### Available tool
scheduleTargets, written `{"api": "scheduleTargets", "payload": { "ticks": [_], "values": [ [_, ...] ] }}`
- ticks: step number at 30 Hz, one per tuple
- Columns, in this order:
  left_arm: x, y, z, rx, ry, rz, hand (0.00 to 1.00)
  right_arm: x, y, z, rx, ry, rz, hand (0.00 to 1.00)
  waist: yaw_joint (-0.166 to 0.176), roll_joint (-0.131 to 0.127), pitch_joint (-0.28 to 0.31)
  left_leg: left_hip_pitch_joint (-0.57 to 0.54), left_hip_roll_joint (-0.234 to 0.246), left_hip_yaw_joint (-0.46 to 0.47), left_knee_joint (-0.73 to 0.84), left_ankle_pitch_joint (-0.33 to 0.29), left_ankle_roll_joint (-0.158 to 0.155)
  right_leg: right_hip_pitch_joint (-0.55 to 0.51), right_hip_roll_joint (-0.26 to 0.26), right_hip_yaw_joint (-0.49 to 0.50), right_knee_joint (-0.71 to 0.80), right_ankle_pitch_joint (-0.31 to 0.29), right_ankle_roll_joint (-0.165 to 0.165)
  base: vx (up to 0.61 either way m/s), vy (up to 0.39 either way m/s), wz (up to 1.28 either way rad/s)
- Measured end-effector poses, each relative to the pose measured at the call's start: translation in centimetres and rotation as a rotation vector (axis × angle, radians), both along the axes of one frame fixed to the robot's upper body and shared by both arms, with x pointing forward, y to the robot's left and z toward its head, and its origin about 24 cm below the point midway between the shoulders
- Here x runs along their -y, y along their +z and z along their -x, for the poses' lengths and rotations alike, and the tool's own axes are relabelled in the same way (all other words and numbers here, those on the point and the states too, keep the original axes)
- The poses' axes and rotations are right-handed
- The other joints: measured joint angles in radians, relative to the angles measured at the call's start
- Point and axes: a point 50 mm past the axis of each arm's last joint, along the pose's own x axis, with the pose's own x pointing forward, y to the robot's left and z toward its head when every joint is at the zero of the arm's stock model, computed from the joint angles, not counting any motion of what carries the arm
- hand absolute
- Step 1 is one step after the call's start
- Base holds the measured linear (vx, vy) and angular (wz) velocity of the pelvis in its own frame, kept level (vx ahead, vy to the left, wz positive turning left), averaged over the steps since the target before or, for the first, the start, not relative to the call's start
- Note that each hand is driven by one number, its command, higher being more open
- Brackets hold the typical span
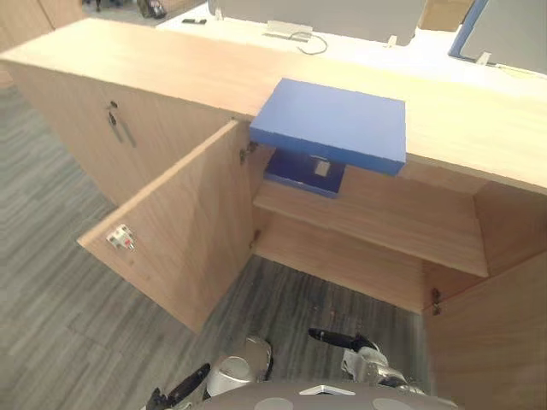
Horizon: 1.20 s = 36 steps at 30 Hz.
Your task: Walk over to the cabinet, pick up the folder, carry it to the office cabinet, place the folder inside the office cabinet, then close the office cabinet door
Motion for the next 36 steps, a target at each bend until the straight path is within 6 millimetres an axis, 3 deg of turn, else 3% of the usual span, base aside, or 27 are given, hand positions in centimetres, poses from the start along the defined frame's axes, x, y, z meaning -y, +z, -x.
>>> {"api": "scheduleTargets", "payload": {
  "ticks": [1, 2, 4, 6, 7, 9, 10, 11, 12, 13, 14, 16, 17, 18, 19, 21, 23, 28, 31, 33, 36],
  "values": [
    [0.0, 0.0, 0.9, -0.024, -0.009, -0.002, 1.0, 0.5, -0.3, 1.2, -0.037, -0.012, 0.003, 1.0, -0.003, 0.0, -0.009, 0.043, -0.03, 0.02, -0.049, 0.016, 0.022, -0.052, -0.059, 0.037, 0.107, -0.009, -0.016, 0.04, 0.263, -0.75],
    [-0.1, 0.0, 1.2, -0.034, -0.021, -0.002, 1.0, 0.7, -0.4, 1.8, -0.053, -0.022, 0.006, 1.0, -0.005, 0.003, -0.014, 0.059, -0.043, 0.025, -0.065, 0.026, 0.036, -0.084, -0.084, 0.054, 0.169, -0.008, -0.031, 0.03, 0.239, -0.6],
    [-0.2, 0.0, 1.7, -0.052, -0.042, -0.002, 1.0, 2.0, -0.1, 1.4, -0.016, -0.035, 0.04, 1.0, -0.041, 0.009, -0.023, 0.105, -0.083, 0.031, -0.087, 0.046, 0.07, -0.181, -0.151, 0.091, 0.386, 0.028, -0.144, 0.01, 0.189, -0.14],
    [-0.4, 0.0, 1.7, -0.052, -0.059, -0.003, 1.0, 2.5, -0.2, 1.9, -0.02, -0.04, 0.054, 1.0, -0.057, 0.013, -0.021, 0.145, -0.095, 0.033, -0.096, 0.049, 0.081, -0.231, -0.181, 0.096, 0.505, 0.099, -0.246, 0.01, 0.081, 0.02],
    [-0.2, 0.0, 1.9, -0.053, -0.058, 0.006, 1.0, 2.7, -0.1, 1.9, -0.017, -0.043, 0.06, 1.0, -0.057, 0.016, -0.024, 0.177, -0.094, 0.037, -0.102, 0.048, 0.084, -0.241, -0.19, 0.094, 0.549, 0.146, -0.267, 0.02, 0.044, -0.14],
    [-0.2, 0.0, 2.5, -0.059, -0.044, 0.011, 1.0, 2.7, -0.1, 2.0, -0.008, -0.063, 0.06, 1.0, -0.06, 0.019, -0.025, 0.205, -0.078, 0.043, -0.107, 0.043, 0.09, -0.24, -0.182, 0.098, 0.57, 0.165, -0.244, 0.01, 0.025, -0.27],
    [0.1, -0.1, 2.5, -0.056, -0.035, 0.022, 1.0, 2.7, -0.1, 1.9, -0.001, -0.079, 0.056, 1.0, -0.061, 0.025, -0.024, 0.208, -0.061, 0.042, -0.107, 0.042, 0.092, -0.241, -0.157, 0.1, 0.573, 0.126, -0.206, -0.02, -0.057, -0.32],
    [0.3, -0.1, 2.3, -0.051, -0.037, 0.029, 1.0, 2.6, 0.0, 1.5, 0.013, -0.093, 0.051, 1.0, -0.058, 0.045, -0.013, 0.217, -0.036, 0.021, -0.108, 0.047, 0.102, -0.248, -0.097, 0.093, 0.572, 0.006, -0.146, -0.03, -0.086, -0.26],
    [0.4, -0.2, 2.2, -0.049, -0.039, 0.032, 1.0, 2.5, 0.0, 1.3, 0.023, -0.098, 0.047, 1.0, -0.057, 0.049, -0.005, 0.218, -0.023, 0.008, -0.108, 0.051, 0.108, -0.255, -0.059, 0.087, 0.56, -0.044, -0.132, -0.07, -0.149, -0.24],
    [0.5, -0.2, 1.8, -0.041, -0.053, 0.034, 1.0, 1.8, 0.1, 0.9, 0.038, -0.089, 0.036, 1.0, -0.056, 0.047, 0.006, 0.216, -0.005, -0.022, -0.109, 0.048, 0.103, -0.257, 0.01, 0.059, 0.498, -0.112, -0.11, -0.11, -0.187, -0.11],
    [0.0, 0.0, 1.4, -0.029, -0.08, 0.019, 1.0, 0.9, 0.2, 0.2, 0.054, -0.044, 0.028, 1.0, -0.048, 0.016, 0.024, 0.211, -0.011, -0.04, -0.11, 0.04, 0.088, -0.234, 0.059, 0.034, 0.353, -0.168, -0.086, -0.1, -0.214, -0.03],
    [-0.8, 0.2, 0.9, -0.023, -0.126, 0.004, 1.0, -0.3, 0.2, 0.1, 0.057, 0.049, 0.027, 1.0, -0.052, -0.05, 0.043, 0.196, -0.043, -0.068, -0.086, 0.042, 0.066, -0.226, 0.065, 0.009, 0.265, -0.189, -0.03, -0.07, -0.242, 0.57],
    [-0.3, 0.2, 0.5, -0.01, -0.126, 0.01, 1.0, 0.0, 0.2, -0.1, 0.051, 0.092, 0.047, 1.0, -0.048, -0.03, 0.049, 0.181, -0.022, -0.058, 0.003, 0.005, 0.061, -0.213, 0.081, -0.018, 0.261, -0.188, -0.029, -0.03, -0.203, 0.77],
    [0.1, 0.1, 0.6, -0.01, -0.122, 0.021, 1.0, 0.1, 0.3, -0.1, 0.051, 0.11, 0.058, 1.0, -0.047, -0.009, 0.052, 0.197, -0.003, -0.064, -0.002, -0.012, 0.058, -0.205, 0.097, -0.033, 0.261, -0.19, -0.031, -0.01, -0.124, 0.48],
    [0.2, 0.0, 0.6, -0.012, -0.122, 0.035, 1.0, -0.1, 0.3, -0.3, 0.05, 0.147, 0.064, 1.0, -0.044, -0.003, 0.068, 0.213, 0.009, -0.077, -0.032, -0.012, 0.026, -0.187, 0.101, -0.05, 0.251, -0.192, -0.036, -0.04, -0.083, 0.33],
    [0.3, 0.0, 0.9, -0.016, -0.121, 0.039, 1.0, -0.6, 0.3, -0.3, 0.046, 0.194, 0.064, 1.0, -0.044, -0.017, 0.058, 0.217, 0.023, -0.084, -0.062, 0.007, 0.012, -0.181, 0.108, -0.073, 0.223, -0.189, -0.035, -0.01, -0.072, 0.26],
    [0.3, 0.0, 0.8, -0.009, -0.12, 0.045, 1.0, -1.0, 0.3, -0.3, 0.046, 0.233, 0.064, 1.0, -0.042, -0.013, 0.054, 0.209, 0.039, -0.085, -0.08, 0.011, 0.008, -0.181, 0.125, -0.083, 0.194, -0.186, -0.034, 0.03, -0.024, 0.03],
    [-0.6, 0.2, 0.4, 0.044, -0.153, 0.083, 1.0, -2.5, 0.1, 0.0, 0.036, 0.281, 0.002, 1.0, -0.044, -0.03, 0.018, 0.204, 0.07, -0.087, -0.136, 0.023, 0.005, -0.152, 0.16, -0.114, 0.075, -0.117, -0.041, 0.14, 0.027, -0.02],
    [-0.6, 0.9, -2.0, 0.178, -0.188, 0.115, 1.0, -3.5, 0.1, 0.1, 0.04, 0.288, -0.043, 1.0, -0.042, -0.036, 0.002, 0.204, 0.073, -0.098, -0.144, 0.023, 0.004, -0.124, 0.173, -0.131, 0.033, -0.089, -0.04, 0.17, 0.003, 0.19],
    [-0.3, 1.9, -4.8, 0.305, -0.225, 0.127, 1.0, -4.3, 0.1, 0.1, 0.051, 0.287, -0.072, 1.0, -0.045, -0.039, -0.003, 0.2, 0.075, -0.103, -0.148, 0.023, 0.004, -0.116, 0.175, -0.145, 0.021, -0.076, -0.037, 0.09, -0.001, 0.23],
    [2.3, 5.4, -10.3, 0.597, -0.338, 0.173, 1.0, -4.6, 0.1, 0.3, 0.046, 0.301, -0.09, 1.0, -0.032, -0.034, -0.016, 0.196, 0.077, -0.109, -0.169, 0.022, 0.005, -0.123, 0.176, -0.149, 0.018, -0.051, -0.04, -0.02, 0.033, 0.06]
  ]
}}
